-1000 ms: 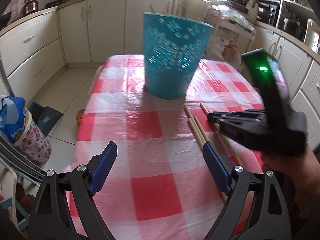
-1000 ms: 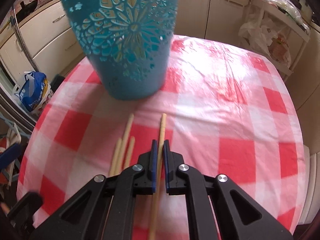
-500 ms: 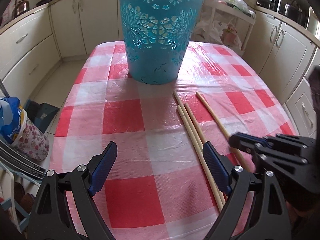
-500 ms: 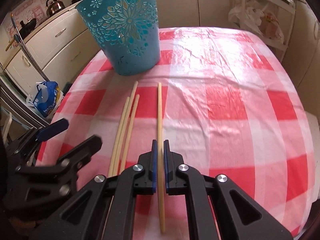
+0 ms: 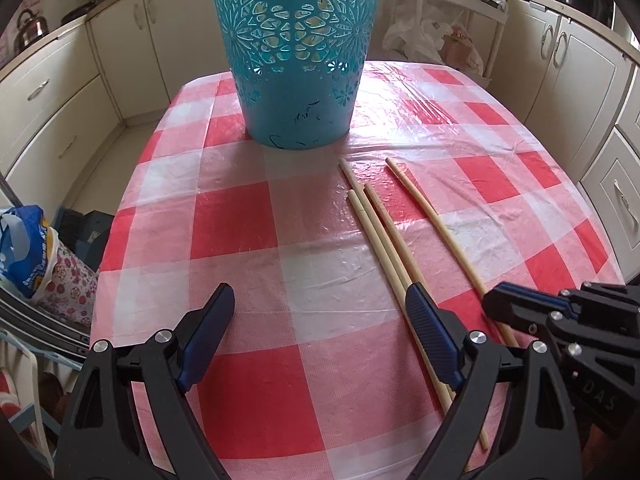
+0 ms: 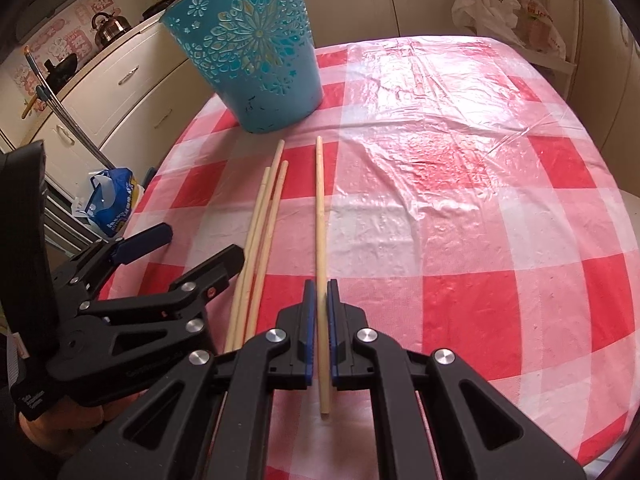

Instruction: Organize utensils

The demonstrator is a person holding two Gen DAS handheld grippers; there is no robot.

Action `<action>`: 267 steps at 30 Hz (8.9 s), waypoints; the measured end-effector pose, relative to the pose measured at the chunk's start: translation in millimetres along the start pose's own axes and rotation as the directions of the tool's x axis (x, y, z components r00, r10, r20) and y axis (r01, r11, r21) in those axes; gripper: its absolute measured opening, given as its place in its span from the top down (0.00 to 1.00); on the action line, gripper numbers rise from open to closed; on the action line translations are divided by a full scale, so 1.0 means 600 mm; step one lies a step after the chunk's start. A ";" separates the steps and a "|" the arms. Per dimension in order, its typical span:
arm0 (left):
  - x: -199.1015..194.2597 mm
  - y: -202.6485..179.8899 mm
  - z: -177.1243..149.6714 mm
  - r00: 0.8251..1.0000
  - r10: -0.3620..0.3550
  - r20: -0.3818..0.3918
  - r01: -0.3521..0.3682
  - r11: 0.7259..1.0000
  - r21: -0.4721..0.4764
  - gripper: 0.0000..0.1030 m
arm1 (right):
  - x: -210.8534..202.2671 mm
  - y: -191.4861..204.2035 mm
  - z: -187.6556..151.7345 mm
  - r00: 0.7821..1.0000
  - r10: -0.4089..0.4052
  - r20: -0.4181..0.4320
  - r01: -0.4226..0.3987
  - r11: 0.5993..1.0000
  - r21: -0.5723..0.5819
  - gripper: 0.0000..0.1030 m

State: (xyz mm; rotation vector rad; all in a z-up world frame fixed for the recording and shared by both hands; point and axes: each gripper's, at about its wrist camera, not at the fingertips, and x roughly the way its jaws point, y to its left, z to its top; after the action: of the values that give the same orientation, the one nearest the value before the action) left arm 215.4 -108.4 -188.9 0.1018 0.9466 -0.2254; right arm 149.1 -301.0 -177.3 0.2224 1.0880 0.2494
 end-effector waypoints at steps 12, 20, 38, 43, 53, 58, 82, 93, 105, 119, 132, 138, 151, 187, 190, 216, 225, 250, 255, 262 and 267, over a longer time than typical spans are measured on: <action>-0.003 0.015 0.014 1.000 -0.028 -0.002 0.028 0.998 -0.054 0.19 | 0.002 0.012 -0.005 0.999 0.033 -0.008 -0.033 0.999 -0.014 0.93; 0.013 -0.010 0.011 0.999 0.021 -0.029 -0.020 1.000 0.024 0.19 | 0.001 0.008 -0.009 0.999 0.046 -0.012 -0.046 0.999 -0.011 0.93; 0.032 0.027 0.048 0.995 -0.069 -0.065 0.076 0.989 0.126 0.32 | 0.056 0.034 0.082 0.993 -0.107 0.059 0.113 0.987 -0.116 0.93; 0.036 0.022 0.060 0.992 -0.114 -0.060 0.125 0.971 0.206 0.60 | 0.067 0.021 0.093 0.992 -0.116 0.049 0.121 0.986 -0.116 0.93; 0.053 0.026 0.093 0.952 -0.271 -0.141 0.306 0.839 0.451 0.83 | 0.076 0.039 0.105 0.995 -0.076 0.064 0.085 0.985 -0.152 0.77; 0.048 0.019 0.088 0.945 -0.282 -0.167 0.327 0.774 0.543 0.87 | 0.081 0.044 0.101 0.991 -0.117 0.059 0.125 0.977 -0.175 0.92; 0.032 0.035 0.053 0.999 -0.026 -0.030 0.031 0.985 0.172 0.49 | 0.072 0.047 0.084 0.971 -0.227 0.074 0.239 0.941 -0.239 0.94; 0.021 0.015 0.037 0.999 -0.052 0.010 0.049 0.985 0.168 0.92 | 0.067 0.043 0.074 0.977 -0.195 0.091 0.209 0.958 -0.198 0.94; -0.027 -0.007 0.026 0.994 -0.070 0.083 0.053 0.981 0.189 0.95 | 0.022 0.004 0.061 0.992 0.029 0.120 -0.030 1.000 0.005 0.94; -0.058 0.011 0.033 0.988 -0.082 0.130 0.060 0.985 0.164 0.95 | -0.001 -0.014 0.066 0.978 0.113 0.178 -0.127 0.989 0.071 0.94; -0.077 0.020 0.035 0.981 -0.090 0.174 0.065 0.988 0.143 0.95 | -0.015 -0.023 0.067 0.962 0.152 0.225 -0.176 0.980 0.092 0.94; -0.101 0.043 0.039 0.959 -0.150 0.240 0.132 0.987 0.089 0.95 | -0.027 -0.035 0.068 0.948 0.173 0.266 -0.211 0.970 0.122 0.94; -0.180 0.093 0.064 0.888 -0.204 0.412 0.218 0.976 0.013 0.95 | -0.073 -0.046 0.072 0.899 0.158 0.409 -0.237 0.960 0.150 0.94; -0.108 0.174 0.398 0.711 -0.091 0.697 0.309 0.931 -0.193 0.95 | -0.068 0.108 0.441 0.729 0.037 0.683 -0.104 0.993 0.057 0.94; -0.092 0.169 0.388 0.742 -0.086 0.664 0.273 0.944 -0.183 0.95 | -0.055 0.111 0.430 0.768 0.045 0.639 -0.092 0.995 0.041 0.94; -0.062 0.092 0.070 0.956 -0.124 0.266 0.150 0.986 -0.078 0.36 | -0.036 -0.007 0.053 0.948 -0.087 0.308 0.059 0.993 0.098 0.80; 0.005 0.016 0.050 0.995 -0.033 0.094 0.036 0.999 -0.027 0.36 | -0.050 -0.034 0.029 0.946 -0.090 0.311 0.047 0.989 0.142 0.70; 0.030 -0.034 0.055 1.000 0.017 -0.005 -0.017 0.999 0.039 0.34 | -0.075 -0.055 0.020 0.941 -0.060 0.332 0.004 0.986 0.168 0.59; 0.031 -0.023 0.043 1.000 0.017 -0.014 -0.017 0.999 0.041 0.34 | -0.069 -0.051 0.019 0.946 -0.059 0.318 0.006 0.987 0.162 0.59; 0.017 0.007 0.028 0.999 0.015 -0.028 -0.013 0.998 0.065 0.34 | -0.038 0.000 0.018 0.963 -0.063 0.260 0.059 0.998 0.023 0.59; 0.007 0.041 0.019 0.999 -0.003 -0.049 0.007 0.997 0.071 0.34 | 0.000 0.027 0.019 0.976 -0.108 0.191 0.121 0.991 -0.059 0.68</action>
State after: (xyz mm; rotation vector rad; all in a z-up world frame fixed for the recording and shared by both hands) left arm 232.6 -87.3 -185.8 0.1713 0.9878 -0.2626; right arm 157.5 -286.4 -167.3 0.1169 0.9005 0.1592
